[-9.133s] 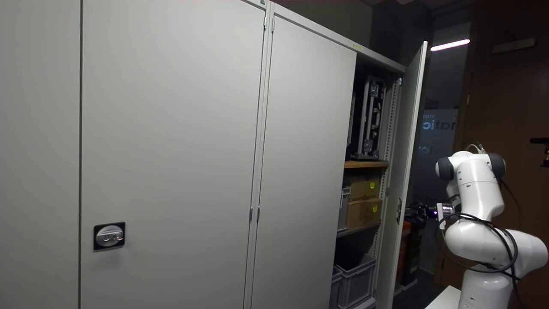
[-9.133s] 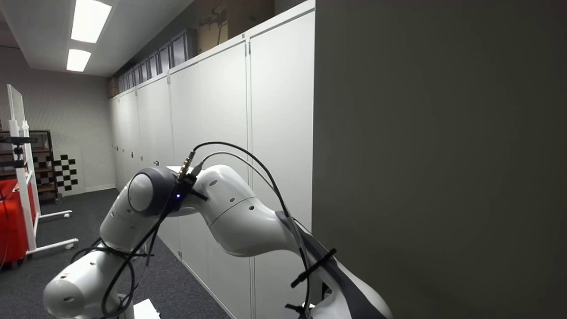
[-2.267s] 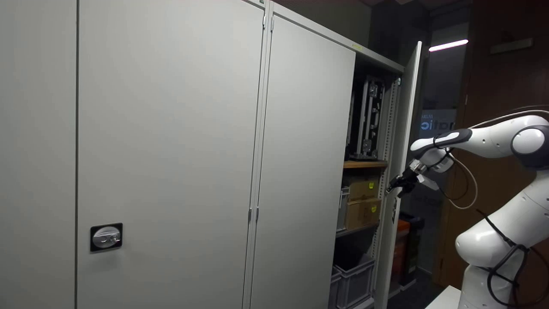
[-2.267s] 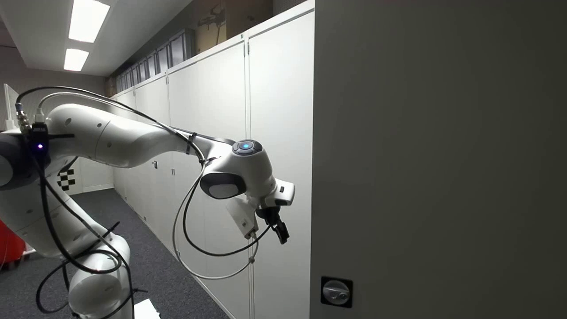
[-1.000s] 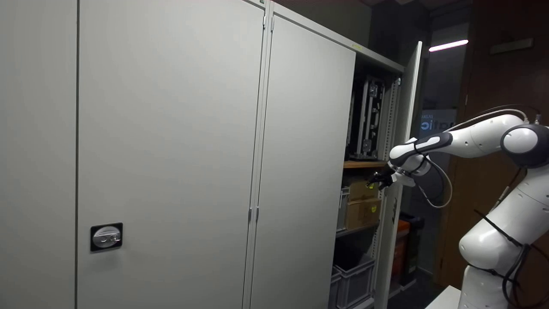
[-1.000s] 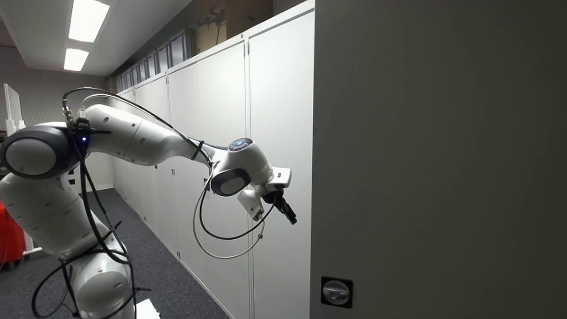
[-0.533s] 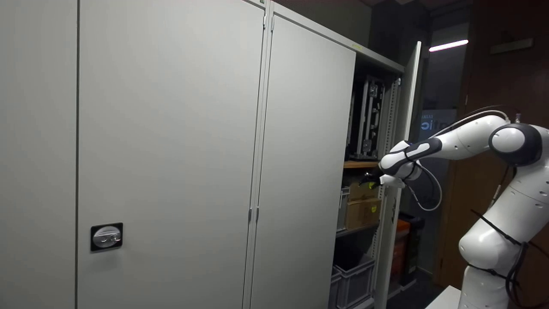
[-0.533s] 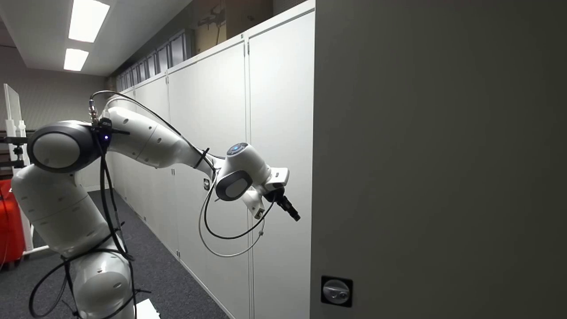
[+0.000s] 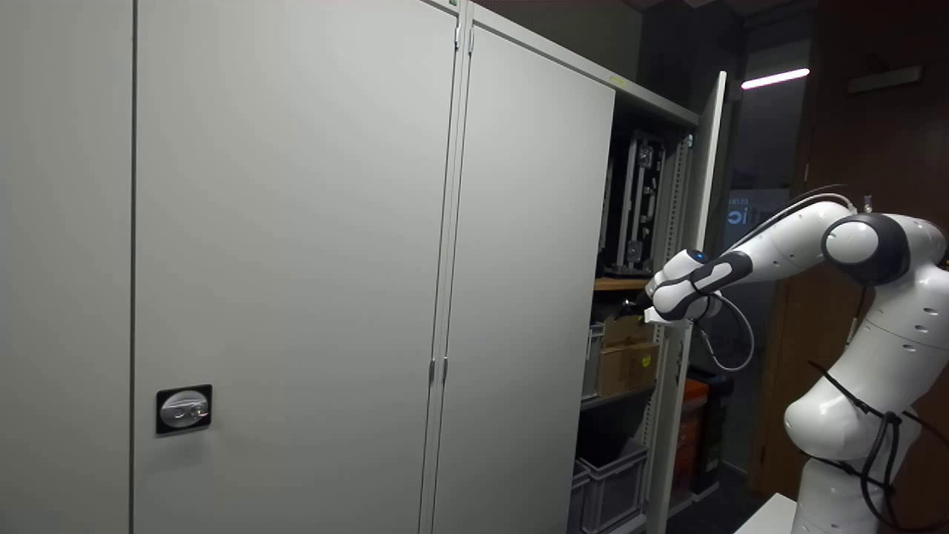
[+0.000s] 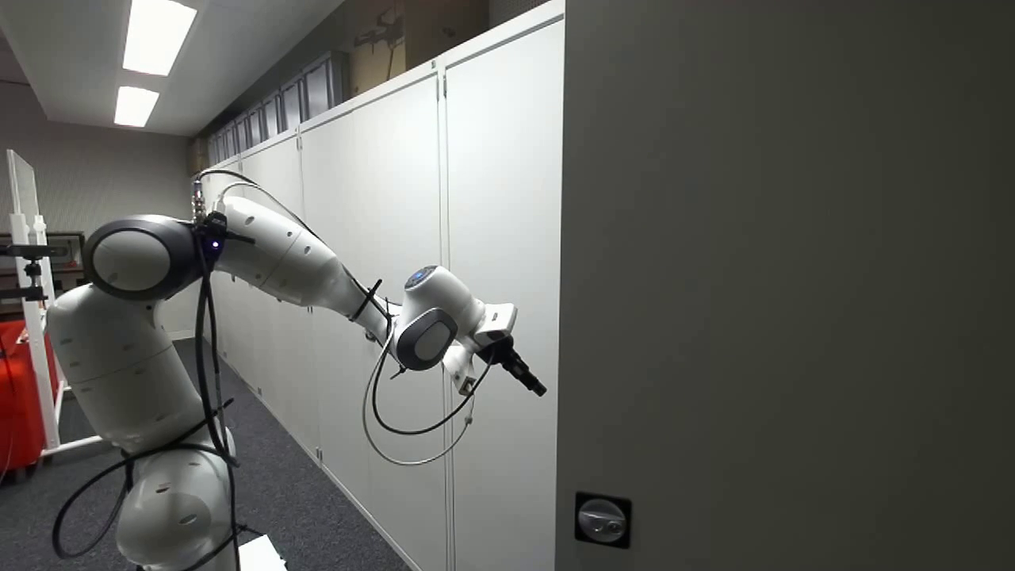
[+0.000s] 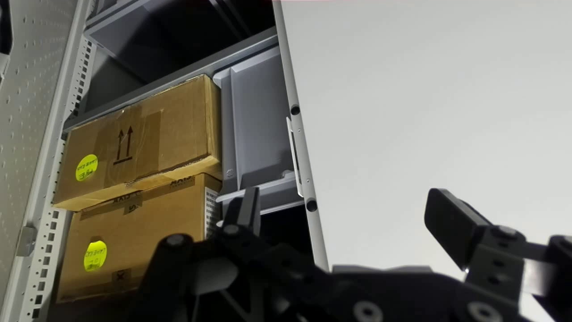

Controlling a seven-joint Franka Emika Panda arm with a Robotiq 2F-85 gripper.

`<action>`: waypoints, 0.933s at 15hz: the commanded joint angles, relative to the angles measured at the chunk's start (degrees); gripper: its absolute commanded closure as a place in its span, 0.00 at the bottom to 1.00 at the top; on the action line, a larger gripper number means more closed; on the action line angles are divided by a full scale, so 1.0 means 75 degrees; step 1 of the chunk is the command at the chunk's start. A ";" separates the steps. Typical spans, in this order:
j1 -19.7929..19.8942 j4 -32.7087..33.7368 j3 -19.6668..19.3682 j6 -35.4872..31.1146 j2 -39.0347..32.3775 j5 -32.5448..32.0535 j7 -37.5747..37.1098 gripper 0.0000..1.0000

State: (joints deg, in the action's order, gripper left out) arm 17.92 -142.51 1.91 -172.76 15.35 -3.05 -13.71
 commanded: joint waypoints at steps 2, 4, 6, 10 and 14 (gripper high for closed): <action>0.1308 0.0286 0.1032 -0.0247 -0.0165 -0.1133 -0.1388 0.00; 0.1815 0.0390 0.1458 -0.0215 -0.0147 -0.1585 -0.1962 0.00; 0.2299 0.0539 0.1875 -0.0191 -0.0149 -0.2015 -0.2530 0.00; 0.3206 0.0802 0.2689 -0.0140 -0.0120 -0.2803 -0.3606 0.00; 0.4176 0.1070 0.3551 -0.0180 -0.0083 -0.3627 -0.4753 0.00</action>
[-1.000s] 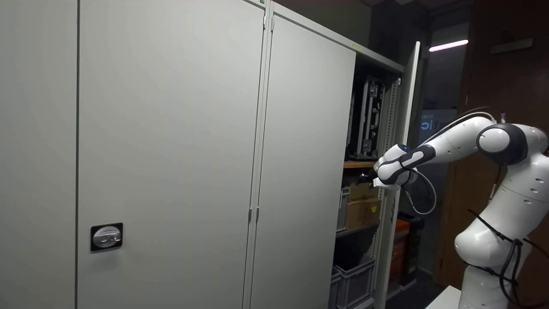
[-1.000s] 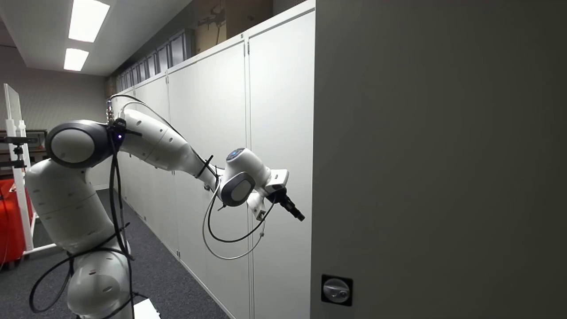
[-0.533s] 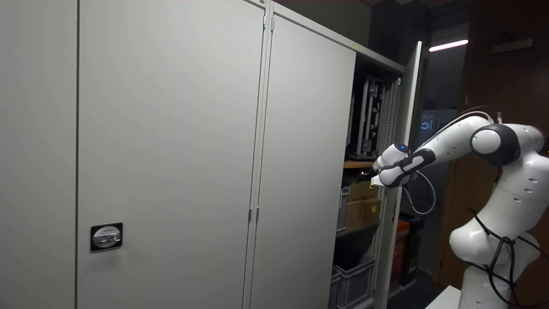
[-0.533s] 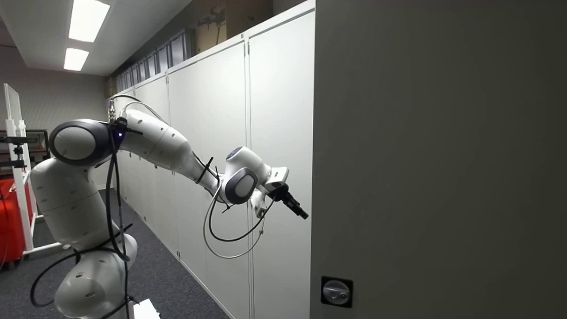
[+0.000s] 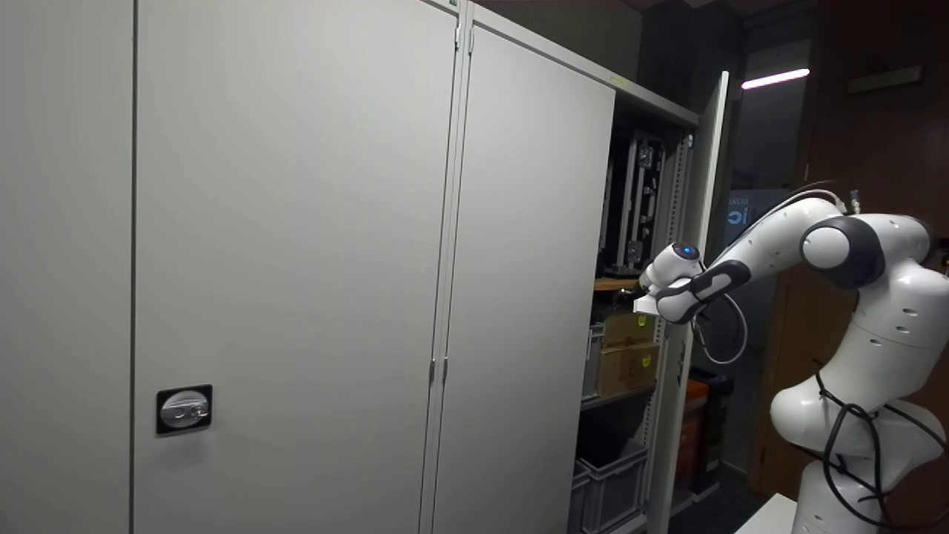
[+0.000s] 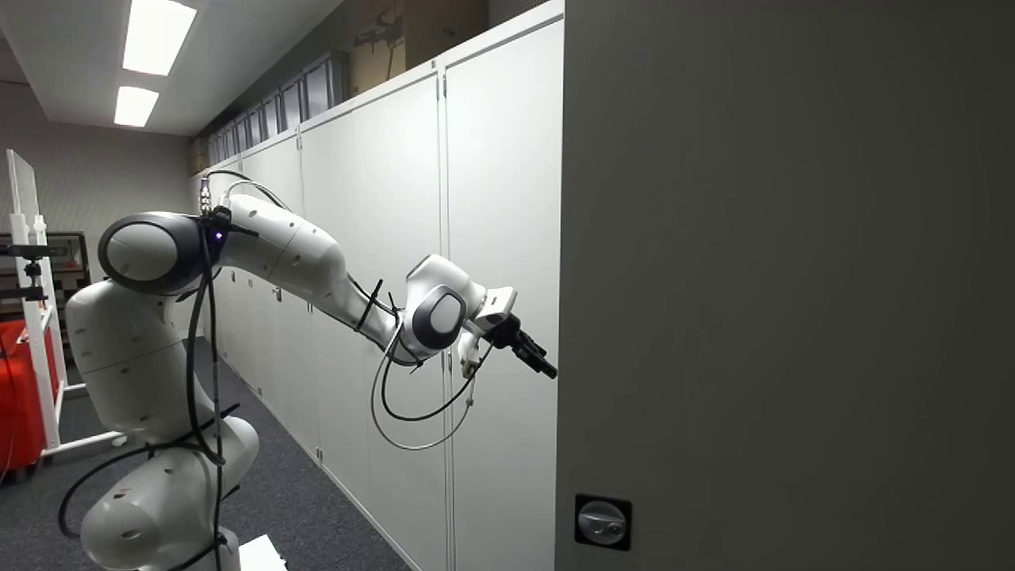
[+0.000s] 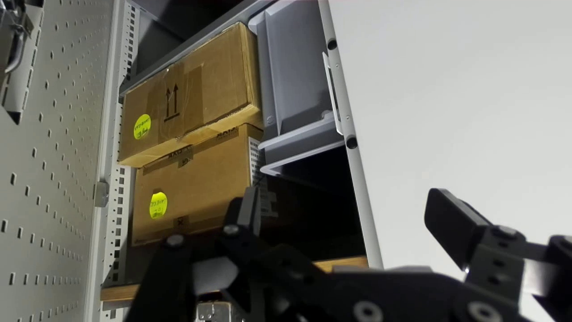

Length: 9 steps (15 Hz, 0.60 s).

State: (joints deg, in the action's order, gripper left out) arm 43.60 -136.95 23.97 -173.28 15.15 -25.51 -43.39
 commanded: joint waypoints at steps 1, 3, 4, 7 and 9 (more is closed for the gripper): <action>0.1001 0.0404 0.0827 -0.0113 -0.0051 -0.0844 -0.1085 0.00; 0.1487 0.0550 0.1248 -0.0077 -0.0025 -0.1254 -0.1638 0.00; 0.1705 0.0620 0.1448 -0.0050 -0.0016 -0.1436 -0.1893 0.00; 0.2362 0.0820 0.2030 0.0001 0.0005 -0.1989 -0.2612 0.00; 0.2825 0.0965 0.2433 0.0025 0.0032 -0.2388 -0.3072 0.00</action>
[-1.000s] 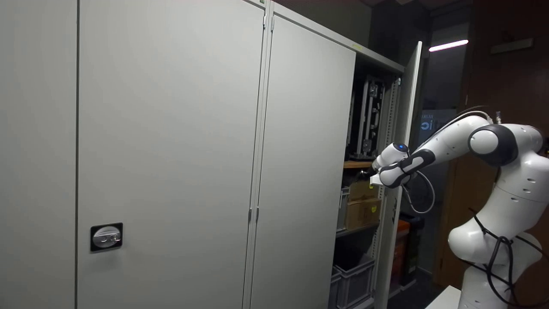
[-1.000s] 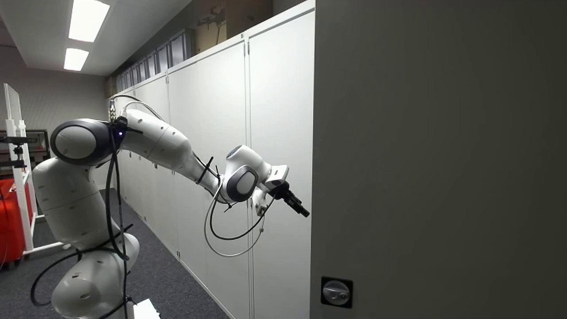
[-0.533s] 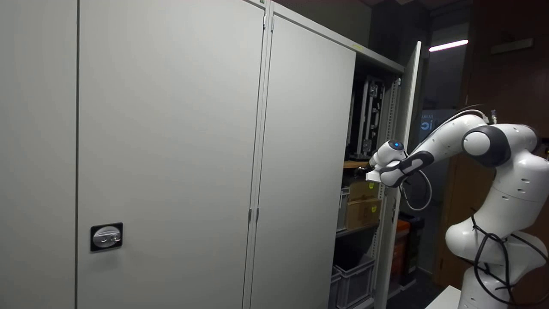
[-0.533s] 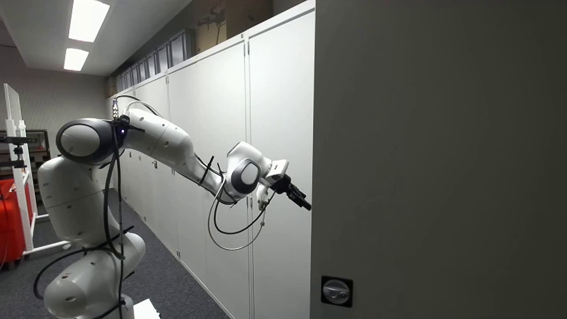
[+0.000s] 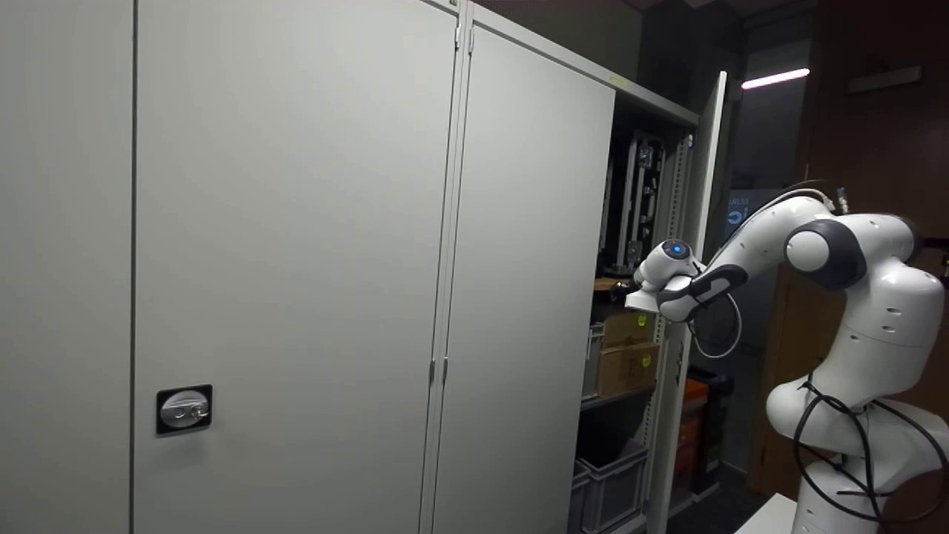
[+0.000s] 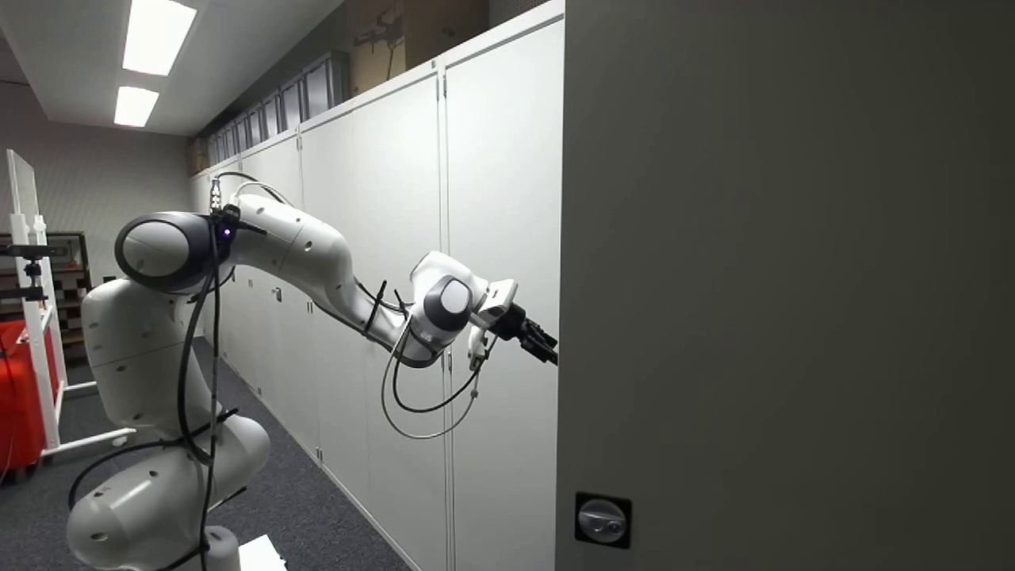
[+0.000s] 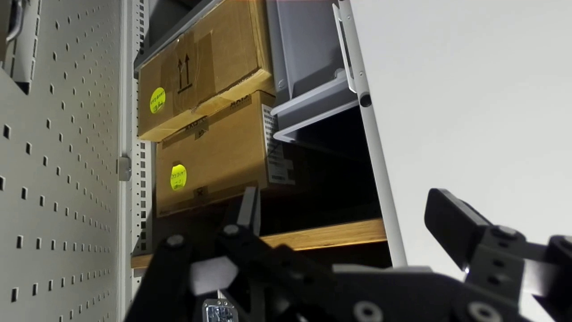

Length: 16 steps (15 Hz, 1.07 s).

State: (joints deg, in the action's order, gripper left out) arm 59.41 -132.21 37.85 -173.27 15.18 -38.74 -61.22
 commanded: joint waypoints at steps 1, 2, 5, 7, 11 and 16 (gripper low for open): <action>0.0946 0.0402 0.0781 0.0037 0.0049 -0.0819 -0.0928 0.00; 0.1173 0.0478 0.0980 0.0076 0.0070 -0.1000 -0.1158 0.00; 0.1851 0.0705 0.1571 0.0140 0.0112 -0.1530 -0.1809 0.00; 0.2271 0.0867 0.1948 0.0210 0.0113 -0.1833 -0.2182 0.00; 0.3079 0.1157 0.2673 0.0348 0.0110 -0.2311 -0.2815 0.00; 0.3972 0.1455 0.3519 0.0720 0.0142 -0.2723 -0.3392 0.00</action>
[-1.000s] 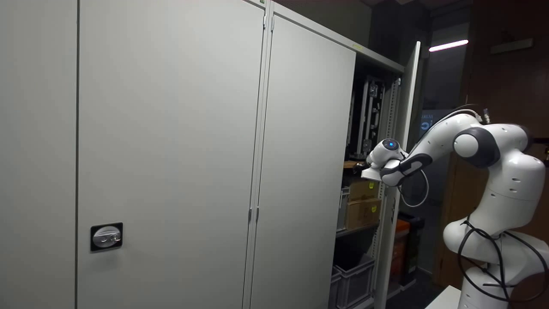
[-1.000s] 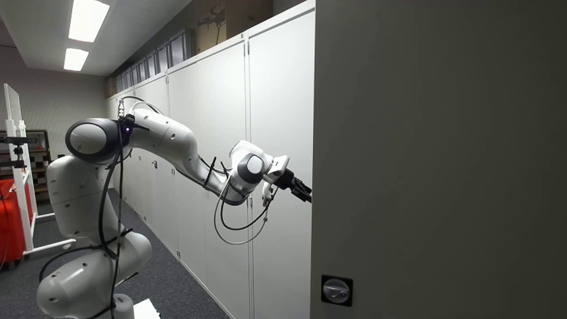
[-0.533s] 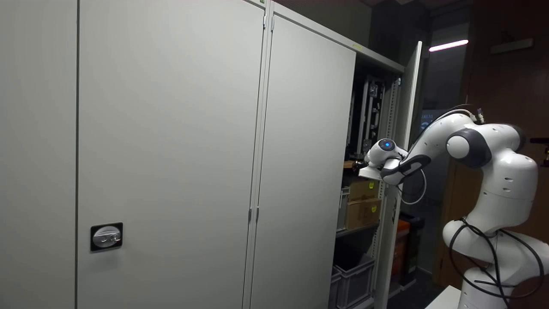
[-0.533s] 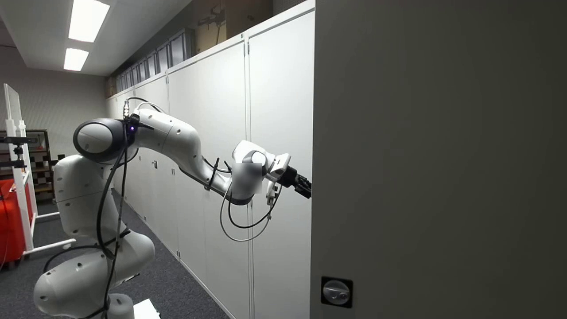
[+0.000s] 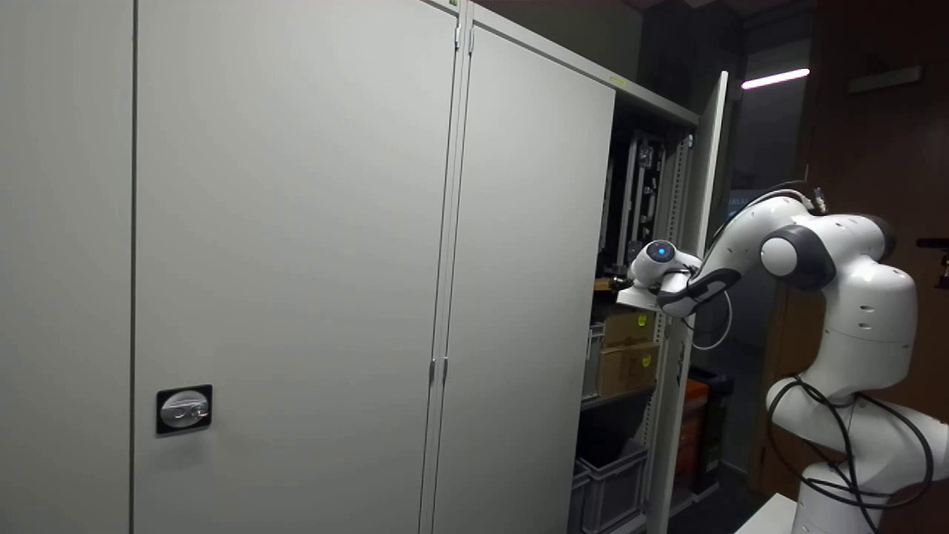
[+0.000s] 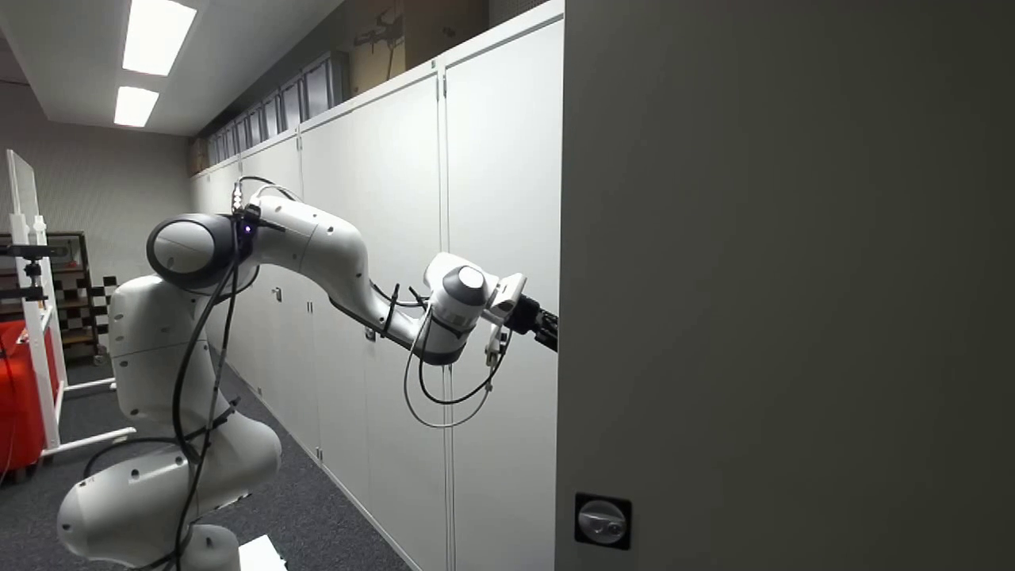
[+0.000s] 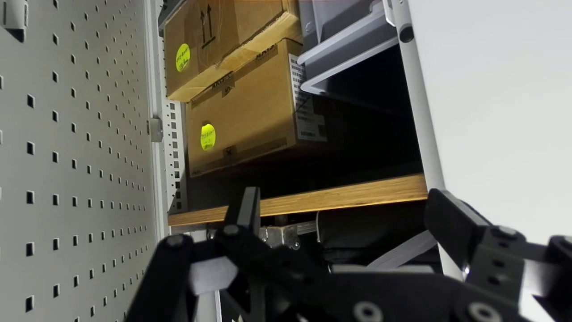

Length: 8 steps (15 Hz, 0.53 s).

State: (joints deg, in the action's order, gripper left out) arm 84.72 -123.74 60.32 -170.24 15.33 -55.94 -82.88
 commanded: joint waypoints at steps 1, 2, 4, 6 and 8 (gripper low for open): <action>0.0757 0.0376 0.0688 0.0434 0.0132 -0.0486 -0.0588 0.00; 0.0905 0.0423 0.0844 0.0546 0.0143 -0.0544 -0.0675 0.00; 0.1188 0.0510 0.1130 0.0726 0.0171 -0.0646 -0.0807 0.00; 0.1494 0.0583 0.1411 0.0831 0.0257 -0.0724 -0.0953 0.00; 0.1822 0.0641 0.1676 0.0885 0.0390 -0.0757 -0.1073 0.00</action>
State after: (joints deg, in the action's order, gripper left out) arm 94.10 -121.01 69.48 -165.47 16.33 -59.12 -87.69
